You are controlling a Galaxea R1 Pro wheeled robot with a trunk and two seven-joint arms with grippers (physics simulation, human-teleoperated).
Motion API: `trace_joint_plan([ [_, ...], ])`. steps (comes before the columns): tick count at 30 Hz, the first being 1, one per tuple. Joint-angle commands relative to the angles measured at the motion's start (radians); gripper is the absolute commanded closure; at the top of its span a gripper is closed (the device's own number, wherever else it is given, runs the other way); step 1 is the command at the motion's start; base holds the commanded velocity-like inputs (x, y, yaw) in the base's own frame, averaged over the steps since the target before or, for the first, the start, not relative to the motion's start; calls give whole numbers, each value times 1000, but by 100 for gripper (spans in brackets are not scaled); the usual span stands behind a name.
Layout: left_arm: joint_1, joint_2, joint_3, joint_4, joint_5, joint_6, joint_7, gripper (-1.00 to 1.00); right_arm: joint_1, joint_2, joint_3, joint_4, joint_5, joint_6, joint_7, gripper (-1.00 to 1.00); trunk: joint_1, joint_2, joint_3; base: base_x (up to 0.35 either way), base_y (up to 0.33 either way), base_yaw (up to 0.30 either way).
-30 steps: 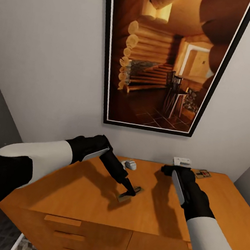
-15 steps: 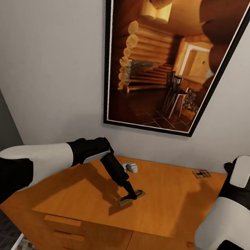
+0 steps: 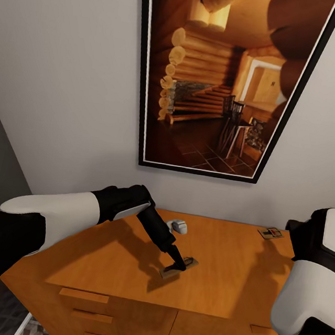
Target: Take the four mousetraps from the cabinet in the bathroom and place them on the bathroom floor. Make sure all four end up on the same floor surface, and ensure that at least two of them are either under or directly next to the same bathroom sink.
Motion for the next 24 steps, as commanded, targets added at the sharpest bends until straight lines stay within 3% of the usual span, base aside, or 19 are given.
trace_joint_plan([
  [1,-2,0,-5,0,6,4,-1,100,0,-1,10,1,4,5,-6,-100,0,-1,-1,0,0,0],
  [5,-2,1,-6,0,6,4,-1,100,3,-2,49,2,64,-37,-3,-100,0,-1,-1,0,0,0],
  [8,-2,3,-7,-1,6,3,0,100,6,-1,111,2,144,-79,1,-100,0,-1,-1,0,0,0],
  [10,-2,3,-7,-1,6,2,-1,100,6,-1,143,2,169,-87,2,-100,0,-1,-1,0,0,0],
  [13,-2,4,-7,-2,6,2,-1,100,7,0,180,3,186,-94,3,-100,0,-1,-1,0,0,0],
  [24,-1,3,-7,-3,6,1,-1,100,7,2,236,10,250,-119,2,-100,0,-1,-1,0,0,0],
])
